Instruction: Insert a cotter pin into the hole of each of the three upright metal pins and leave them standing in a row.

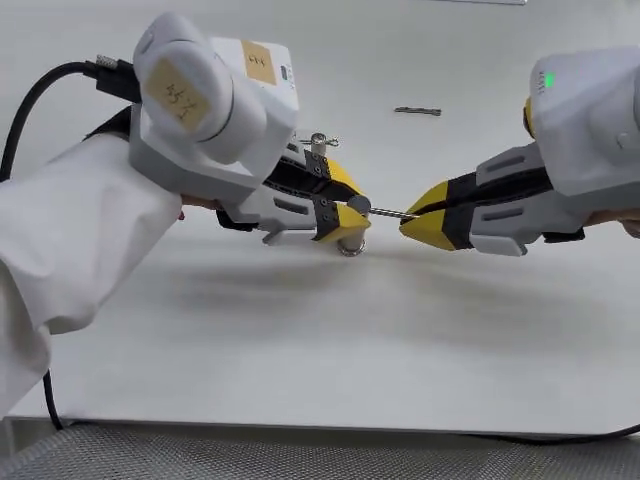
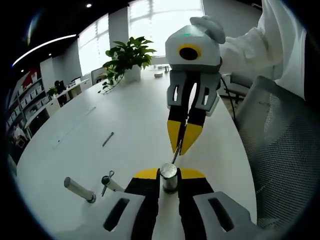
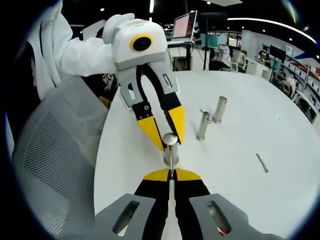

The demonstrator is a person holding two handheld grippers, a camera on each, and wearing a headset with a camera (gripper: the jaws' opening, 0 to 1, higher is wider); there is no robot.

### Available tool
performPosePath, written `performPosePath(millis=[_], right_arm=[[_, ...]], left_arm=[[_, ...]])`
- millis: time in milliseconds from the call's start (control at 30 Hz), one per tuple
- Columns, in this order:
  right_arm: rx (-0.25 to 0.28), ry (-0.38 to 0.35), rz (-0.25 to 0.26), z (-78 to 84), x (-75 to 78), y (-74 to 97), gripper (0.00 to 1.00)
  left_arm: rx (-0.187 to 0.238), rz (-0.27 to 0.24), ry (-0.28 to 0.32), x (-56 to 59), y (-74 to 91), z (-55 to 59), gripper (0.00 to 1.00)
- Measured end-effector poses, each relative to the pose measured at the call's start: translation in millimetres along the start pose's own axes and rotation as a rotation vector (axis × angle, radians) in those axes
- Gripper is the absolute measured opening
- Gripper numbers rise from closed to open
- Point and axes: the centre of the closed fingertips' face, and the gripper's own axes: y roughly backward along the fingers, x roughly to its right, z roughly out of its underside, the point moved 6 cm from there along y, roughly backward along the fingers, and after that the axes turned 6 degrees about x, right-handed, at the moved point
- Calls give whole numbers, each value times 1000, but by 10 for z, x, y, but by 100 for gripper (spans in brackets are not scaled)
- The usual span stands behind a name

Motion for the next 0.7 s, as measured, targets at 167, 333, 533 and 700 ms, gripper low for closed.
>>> performPosePath(millis=[167,333,533,700], right_arm=[[-2,28,-10,-46,10,-75,0],[-19,87,-38,-90,30,-138,0],[-34,125,-59,-104,49,-165,0],[-26,118,-54,-125,46,-215,0]], left_arm=[[2,2,5,-6,3,2,10],[-1,6,-1,-14,2,1,10],[0,8,8,-23,0,0,10],[-2,8,4,-21,-7,-7,10]])
